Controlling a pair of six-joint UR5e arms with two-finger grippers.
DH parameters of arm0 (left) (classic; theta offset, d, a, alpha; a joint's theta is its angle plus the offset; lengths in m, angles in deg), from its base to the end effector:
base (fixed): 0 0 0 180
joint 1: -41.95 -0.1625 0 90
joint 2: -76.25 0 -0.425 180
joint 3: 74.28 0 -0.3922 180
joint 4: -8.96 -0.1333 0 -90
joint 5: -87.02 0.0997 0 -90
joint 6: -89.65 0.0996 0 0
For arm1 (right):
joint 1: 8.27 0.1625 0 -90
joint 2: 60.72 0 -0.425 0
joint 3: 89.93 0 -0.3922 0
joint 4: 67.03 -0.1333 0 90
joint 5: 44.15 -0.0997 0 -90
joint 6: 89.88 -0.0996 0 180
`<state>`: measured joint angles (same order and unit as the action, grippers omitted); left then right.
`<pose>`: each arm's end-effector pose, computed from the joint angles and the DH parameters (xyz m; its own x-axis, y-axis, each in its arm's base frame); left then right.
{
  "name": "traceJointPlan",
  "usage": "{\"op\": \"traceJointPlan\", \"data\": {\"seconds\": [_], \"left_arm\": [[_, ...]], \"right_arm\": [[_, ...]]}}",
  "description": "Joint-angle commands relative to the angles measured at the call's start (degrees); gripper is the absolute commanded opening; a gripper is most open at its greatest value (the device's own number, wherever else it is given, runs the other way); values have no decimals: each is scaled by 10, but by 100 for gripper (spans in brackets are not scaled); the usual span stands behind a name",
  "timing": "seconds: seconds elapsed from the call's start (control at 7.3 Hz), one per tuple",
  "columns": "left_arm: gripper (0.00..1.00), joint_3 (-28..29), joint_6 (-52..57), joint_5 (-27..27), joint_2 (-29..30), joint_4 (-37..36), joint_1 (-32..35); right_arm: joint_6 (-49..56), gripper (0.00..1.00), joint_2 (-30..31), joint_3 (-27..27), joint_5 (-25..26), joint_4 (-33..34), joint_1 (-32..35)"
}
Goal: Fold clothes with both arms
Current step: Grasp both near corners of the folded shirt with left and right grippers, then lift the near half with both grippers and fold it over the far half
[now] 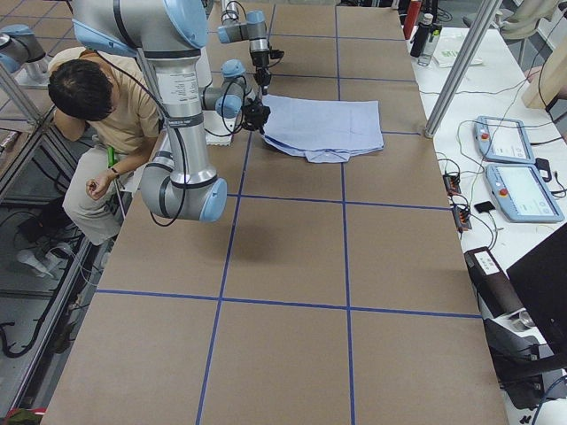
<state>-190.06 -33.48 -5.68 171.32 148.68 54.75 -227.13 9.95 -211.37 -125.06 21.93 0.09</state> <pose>0.4481 -0.2337 0.3027 0.0376 -0.5684 -0.8219 0.2347 0.8045 -0.5456 -0.5004 -0.2242 0.2422 0.2196 0.7652 0.6052 -0.6300 0.5849 -0.5108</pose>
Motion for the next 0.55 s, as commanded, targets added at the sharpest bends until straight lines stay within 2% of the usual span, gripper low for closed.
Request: {"op": "traceJointPlan", "data": {"seconds": [0.0, 0.14, 0.27, 0.41], "left_arm": [[0, -46, 28, -70, 3, -51, 96], [0, -34, 77, -126, 69, -116, 178], [0, 7, 100, -158, 142, -183, 224], [0, 53, 114, -160, 193, -201, 258]], "right_arm": [[7, 0, -9, -48, -72, 30, 77], [14, 0, -27, -38, -178, 29, 161], [47, 0, -66, -3, -211, 30, 211], [69, 0, -96, 44, -227, 29, 253]]}}
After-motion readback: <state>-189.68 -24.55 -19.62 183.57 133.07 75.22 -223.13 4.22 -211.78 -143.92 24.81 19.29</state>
